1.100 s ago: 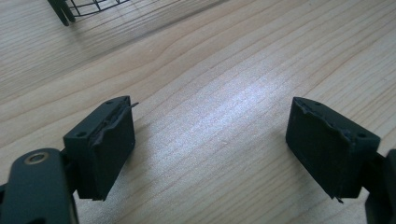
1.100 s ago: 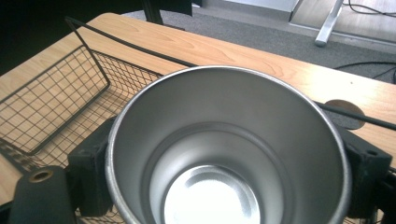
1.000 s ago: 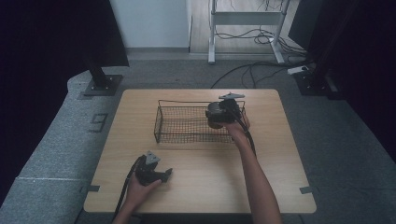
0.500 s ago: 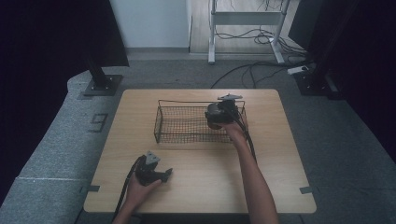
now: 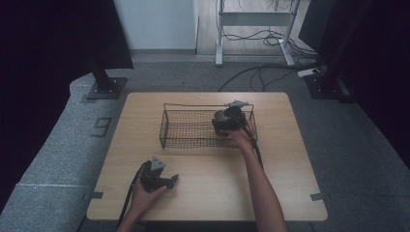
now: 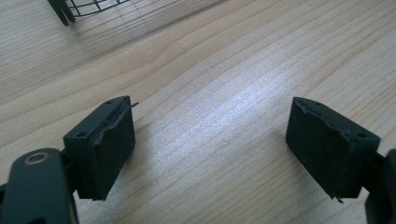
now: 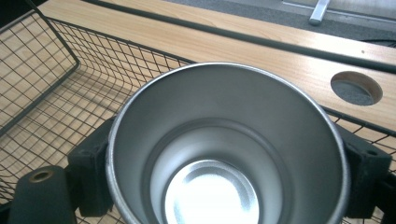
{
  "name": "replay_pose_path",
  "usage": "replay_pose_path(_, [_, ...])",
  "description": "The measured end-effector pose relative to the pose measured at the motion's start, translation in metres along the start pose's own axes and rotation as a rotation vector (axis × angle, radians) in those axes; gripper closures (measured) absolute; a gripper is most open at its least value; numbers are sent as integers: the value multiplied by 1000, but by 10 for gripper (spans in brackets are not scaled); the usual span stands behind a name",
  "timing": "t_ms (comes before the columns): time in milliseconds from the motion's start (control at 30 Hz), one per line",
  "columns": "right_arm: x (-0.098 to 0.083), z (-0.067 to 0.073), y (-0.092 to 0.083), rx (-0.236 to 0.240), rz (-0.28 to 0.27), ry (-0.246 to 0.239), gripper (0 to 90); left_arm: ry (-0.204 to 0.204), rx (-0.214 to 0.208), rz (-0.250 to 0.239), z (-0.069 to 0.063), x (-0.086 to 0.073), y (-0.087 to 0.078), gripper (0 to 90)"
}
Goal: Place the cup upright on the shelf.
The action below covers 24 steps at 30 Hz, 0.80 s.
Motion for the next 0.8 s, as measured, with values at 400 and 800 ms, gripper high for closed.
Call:
replay_pose_path(400, [-6, -1, 2, -13, 22, -4, 137, 1, 0, 0, 0, 0, 0, 158])
replay_pose_path(800, [-13, 1, 4, -38, 69, -34, 136, 0, 0, 0, 0, 0, 0, 158])
Point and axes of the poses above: each handheld gripper's, and its own axes: y roughly forward along the jaws, x roughly out of its top, z roughly to its left, the point moved 6 cm from there along y, roughly forward along the jaws, and after that the axes turned 14 degrees about -z, right-handed, at the moved point
